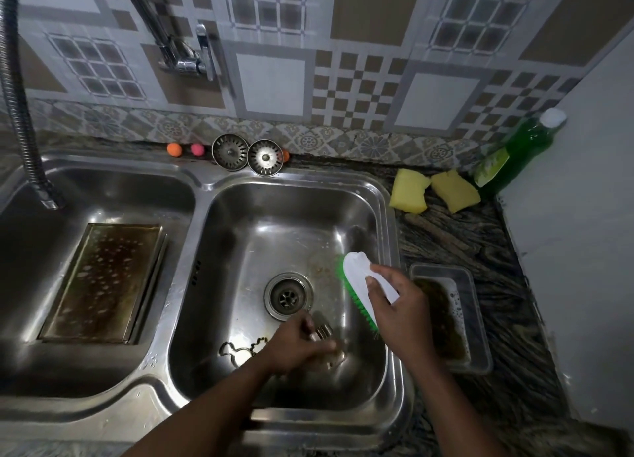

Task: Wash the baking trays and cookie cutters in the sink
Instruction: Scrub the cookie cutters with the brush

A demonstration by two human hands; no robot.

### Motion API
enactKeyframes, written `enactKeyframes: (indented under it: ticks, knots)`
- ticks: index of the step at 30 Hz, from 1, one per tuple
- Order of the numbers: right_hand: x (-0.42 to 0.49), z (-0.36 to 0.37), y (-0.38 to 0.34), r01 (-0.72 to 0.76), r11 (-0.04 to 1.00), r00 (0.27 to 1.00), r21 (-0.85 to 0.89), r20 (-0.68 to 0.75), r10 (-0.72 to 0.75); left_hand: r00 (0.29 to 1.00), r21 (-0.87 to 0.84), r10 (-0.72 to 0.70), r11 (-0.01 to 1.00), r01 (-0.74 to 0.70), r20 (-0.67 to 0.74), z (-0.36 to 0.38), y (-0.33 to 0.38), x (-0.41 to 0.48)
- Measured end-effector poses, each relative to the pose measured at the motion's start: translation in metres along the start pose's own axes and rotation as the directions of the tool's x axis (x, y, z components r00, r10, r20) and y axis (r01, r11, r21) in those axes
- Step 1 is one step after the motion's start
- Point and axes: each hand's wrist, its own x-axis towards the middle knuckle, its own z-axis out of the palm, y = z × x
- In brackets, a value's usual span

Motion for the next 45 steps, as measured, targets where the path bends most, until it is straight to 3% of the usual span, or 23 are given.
enactKeyframes:
  ticks: [3, 7, 10, 12, 14, 16, 20, 22, 24, 27, 29, 32, 37, 41, 45]
  knots:
    - [-0.002, 0.006, 0.001, -0.003, 1.000, 0.998, -0.007, 0.056, 0.003, 0.994, -0.339, -0.105, 0.935, 0.101, 0.006, -0.003, 0.032, -0.005]
    - [-0.002, 0.023, -0.009, -0.018, 0.997, 0.998, 0.078, 0.069, 0.012, 0.982, -0.592, -0.159, 0.784, 0.186, 0.097, -0.013, 0.061, -0.003]
    - [0.004, 0.033, -0.018, -0.010, 0.994, 0.999, 0.107, 0.037, 0.006, 0.986, -0.734, -0.115, 0.658, 0.167, 0.122, -0.021, 0.069, 0.000]
    - [0.011, 0.037, -0.021, 0.000, 0.995, 1.000, 0.096, 0.011, -0.002, 0.992, -0.803, -0.007, 0.587, 0.105, 0.124, -0.028, 0.070, 0.000]
    - [0.018, 0.038, -0.022, -0.003, 0.996, 1.000, 0.086, -0.025, 0.005, 0.990, -0.797, 0.066, 0.602, 0.058, 0.122, -0.034, 0.073, -0.004]
    - [0.021, 0.035, -0.024, 0.007, 0.999, 0.999, 0.038, -0.047, -0.005, 0.995, -0.705, 0.069, 0.709, 0.000, 0.070, -0.039, 0.078, -0.006]
    - [0.023, 0.023, -0.027, 0.021, 0.998, 0.996, 0.061, 0.088, -0.027, 0.983, -0.335, 0.181, 0.926, -0.172, -0.005, -0.062, 0.083, -0.006]
    - [0.026, 0.021, -0.028, 0.056, 0.998, 0.987, 0.036, 0.152, -0.061, 0.967, -0.118, 0.249, 0.963, -0.243, 0.046, -0.067, 0.090, -0.008]
    - [0.032, 0.023, -0.028, 0.087, 0.996, 0.988, -0.017, 0.133, -0.084, 0.956, -0.029, 0.280, 0.960, -0.278, 0.089, -0.064, 0.093, -0.011]
    - [0.043, 0.024, -0.025, 0.059, 0.998, 0.998, -0.037, 0.029, -0.058, 0.982, -0.257, 0.188, 0.948, -0.187, -0.020, -0.055, 0.091, -0.015]
    - [0.044, 0.022, -0.025, 0.062, 0.998, 0.998, -0.020, -0.008, -0.062, 0.989, -0.501, 0.109, 0.853, -0.144, -0.100, -0.050, 0.091, -0.017]
    - [0.030, 0.028, -0.029, 0.062, 0.998, 0.998, -0.003, 0.032, -0.061, 0.987, -0.696, 0.055, 0.703, -0.147, -0.154, -0.048, 0.097, -0.011]
    - [0.021, 0.035, -0.027, 0.170, 0.974, 0.985, -0.148, 0.020, -0.169, 0.991, -0.721, 0.071, 0.680, -0.132, -0.115, -0.045, 0.096, -0.010]
    - [0.021, 0.040, -0.026, 0.339, 0.849, 0.932, -0.406, 0.025, -0.361, 0.997, -0.749, 0.028, 0.658, -0.070, -0.069, -0.042, 0.093, -0.011]
    - [0.018, 0.046, -0.024, 0.367, 0.779, 0.908, -0.509, 0.012, -0.420, 1.000, -0.727, 0.002, 0.686, -0.009, -0.010, -0.049, 0.095, -0.010]
